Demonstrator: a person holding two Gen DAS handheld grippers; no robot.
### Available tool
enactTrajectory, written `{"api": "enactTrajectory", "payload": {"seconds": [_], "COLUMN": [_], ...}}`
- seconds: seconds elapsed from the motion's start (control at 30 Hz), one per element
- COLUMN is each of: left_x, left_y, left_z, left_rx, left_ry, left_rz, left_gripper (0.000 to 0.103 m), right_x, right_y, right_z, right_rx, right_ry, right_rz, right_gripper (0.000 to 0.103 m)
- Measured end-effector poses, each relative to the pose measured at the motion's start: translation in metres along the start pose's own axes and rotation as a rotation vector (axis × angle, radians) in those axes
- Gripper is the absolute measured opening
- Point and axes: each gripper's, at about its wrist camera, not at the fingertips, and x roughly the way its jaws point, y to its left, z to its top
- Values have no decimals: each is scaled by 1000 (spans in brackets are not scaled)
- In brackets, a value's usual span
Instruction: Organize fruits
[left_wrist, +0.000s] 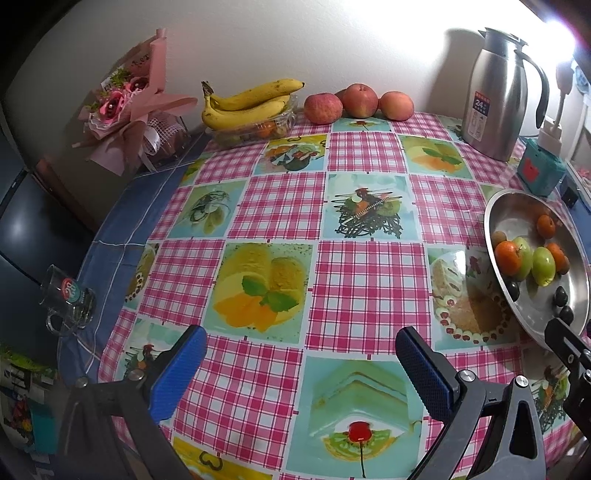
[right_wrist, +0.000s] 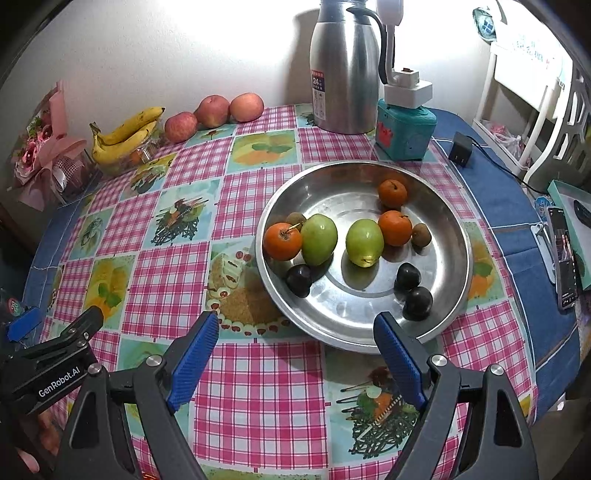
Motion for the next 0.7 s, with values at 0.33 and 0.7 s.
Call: {"api": "enactTrajectory", "payload": {"seconds": [0.33, 0.7], "left_x": [1, 2], "left_y": [-1, -4], "left_z": [0, -1], "left_rx": [2, 3], "left_ry": [5, 6], "left_rz": [-2, -3], "left_gripper": [103, 103], "right_x": [1, 2], "right_y": [-1, -2], "right_z": [0, 0], "right_rx": [5, 6], "right_ry": [5, 8], "right_rz": [3, 3], "right_gripper": [86, 86]}}
